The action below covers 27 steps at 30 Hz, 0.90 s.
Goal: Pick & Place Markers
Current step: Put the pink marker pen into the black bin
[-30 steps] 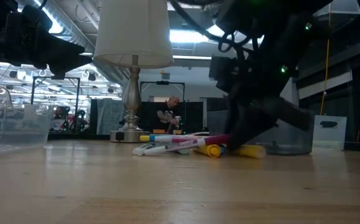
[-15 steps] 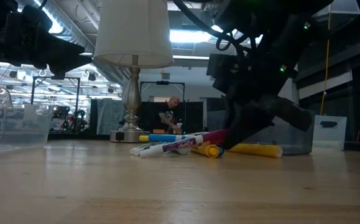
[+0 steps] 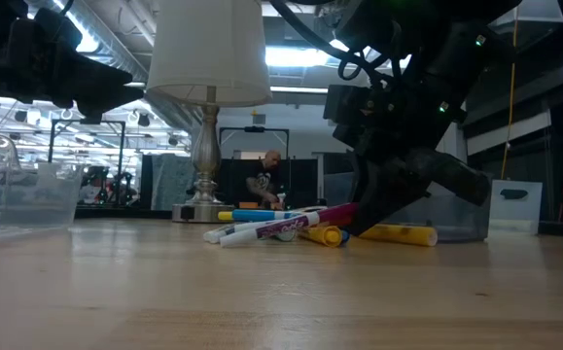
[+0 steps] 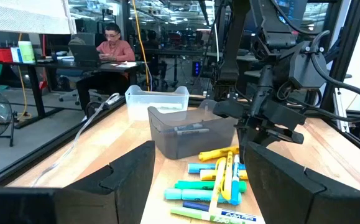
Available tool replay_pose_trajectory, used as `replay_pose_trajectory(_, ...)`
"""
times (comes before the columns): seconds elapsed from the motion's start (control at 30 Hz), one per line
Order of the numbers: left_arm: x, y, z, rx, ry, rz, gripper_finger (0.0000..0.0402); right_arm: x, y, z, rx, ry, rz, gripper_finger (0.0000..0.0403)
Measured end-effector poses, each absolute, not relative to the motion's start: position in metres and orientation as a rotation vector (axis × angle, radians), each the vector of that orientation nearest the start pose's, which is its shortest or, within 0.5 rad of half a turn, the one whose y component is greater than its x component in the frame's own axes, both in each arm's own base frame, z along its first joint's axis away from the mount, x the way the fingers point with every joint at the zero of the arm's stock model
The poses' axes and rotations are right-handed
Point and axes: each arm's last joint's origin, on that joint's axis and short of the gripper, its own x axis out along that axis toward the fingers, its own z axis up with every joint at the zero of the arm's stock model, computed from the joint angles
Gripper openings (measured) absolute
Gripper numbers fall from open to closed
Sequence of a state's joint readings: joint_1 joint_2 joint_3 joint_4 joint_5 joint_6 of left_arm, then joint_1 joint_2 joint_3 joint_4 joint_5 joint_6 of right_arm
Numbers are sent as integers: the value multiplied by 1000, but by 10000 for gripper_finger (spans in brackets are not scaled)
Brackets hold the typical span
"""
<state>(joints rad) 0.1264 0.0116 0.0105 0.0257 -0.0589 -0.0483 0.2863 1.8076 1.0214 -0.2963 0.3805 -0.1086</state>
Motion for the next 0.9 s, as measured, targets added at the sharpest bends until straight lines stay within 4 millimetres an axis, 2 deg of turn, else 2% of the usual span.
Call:
replay_pose_trajectory(0.13, 97, 14, 169, -47, -28, 184, 242, 331, 86, 146, -450, 1030, -31, 46)
replay_pose_trajectory(0.3, 97, 14, 169, -47, -29, 184, 242, 331, 86, 146, -439, 1027, -55, 75)
replay_pose_trajectory(0.5, 97, 14, 169, -47, -28, 185, 242, 334, 87, 150, -422, 1019, -66, 40)
replay_pose_trajectory(0.7, 97, 14, 169, -47, -29, 184, 242, 339, 92, 159, -421, 988, -82, 40)
replay_pose_trajectory(0.9, 97, 14, 169, -47, -29, 184, 242, 334, 98, 165, -540, 1005, -238, 40)
